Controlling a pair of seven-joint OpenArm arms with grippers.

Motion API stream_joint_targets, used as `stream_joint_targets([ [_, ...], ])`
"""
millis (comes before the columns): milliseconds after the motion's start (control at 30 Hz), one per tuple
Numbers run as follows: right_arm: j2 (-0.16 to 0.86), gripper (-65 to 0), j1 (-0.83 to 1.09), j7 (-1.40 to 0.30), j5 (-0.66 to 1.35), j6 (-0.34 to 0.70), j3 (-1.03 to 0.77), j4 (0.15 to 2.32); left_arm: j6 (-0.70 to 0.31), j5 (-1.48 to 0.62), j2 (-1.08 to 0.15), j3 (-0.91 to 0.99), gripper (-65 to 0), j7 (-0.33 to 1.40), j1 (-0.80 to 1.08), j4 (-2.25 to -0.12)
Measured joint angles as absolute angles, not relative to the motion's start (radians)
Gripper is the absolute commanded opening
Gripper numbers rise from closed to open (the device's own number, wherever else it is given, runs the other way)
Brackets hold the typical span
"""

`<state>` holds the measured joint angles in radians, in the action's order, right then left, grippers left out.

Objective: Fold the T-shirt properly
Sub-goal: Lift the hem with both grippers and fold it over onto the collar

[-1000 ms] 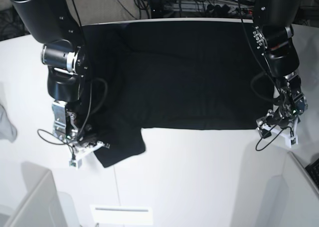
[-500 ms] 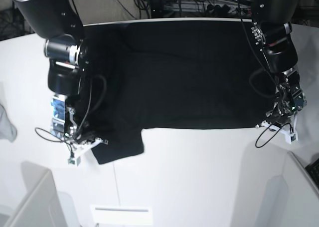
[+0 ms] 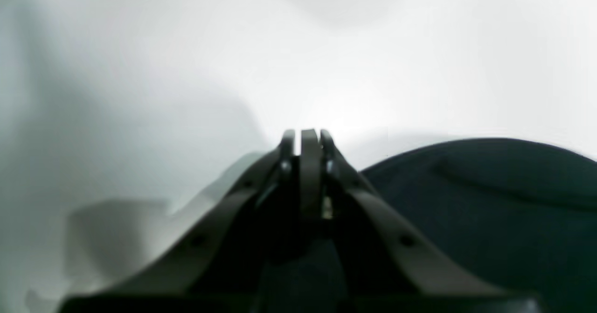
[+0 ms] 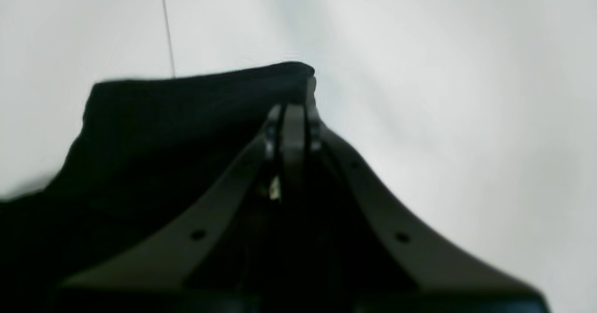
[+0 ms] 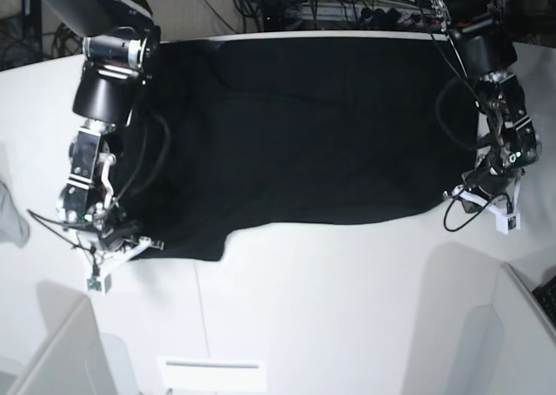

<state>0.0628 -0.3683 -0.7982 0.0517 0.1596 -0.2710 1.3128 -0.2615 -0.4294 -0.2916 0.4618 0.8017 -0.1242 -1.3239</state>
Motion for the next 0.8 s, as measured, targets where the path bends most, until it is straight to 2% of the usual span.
stream_joint_targets([
  [300, 0.060, -65.0, -0.240, -0.882, 0.052, 0.160, -0.271, 1.512, -0.262, -0.510, -0.319, 0.469, -65.0, 0.899, 0.028, -1.609],
  [800, 0.066, -65.0, 0.002, -0.885, 0.057, 0.161, -0.275, 1.792, -0.263, -0.507, -0.322, 0.525, -65.0, 0.902, 0.309, -1.863],
])
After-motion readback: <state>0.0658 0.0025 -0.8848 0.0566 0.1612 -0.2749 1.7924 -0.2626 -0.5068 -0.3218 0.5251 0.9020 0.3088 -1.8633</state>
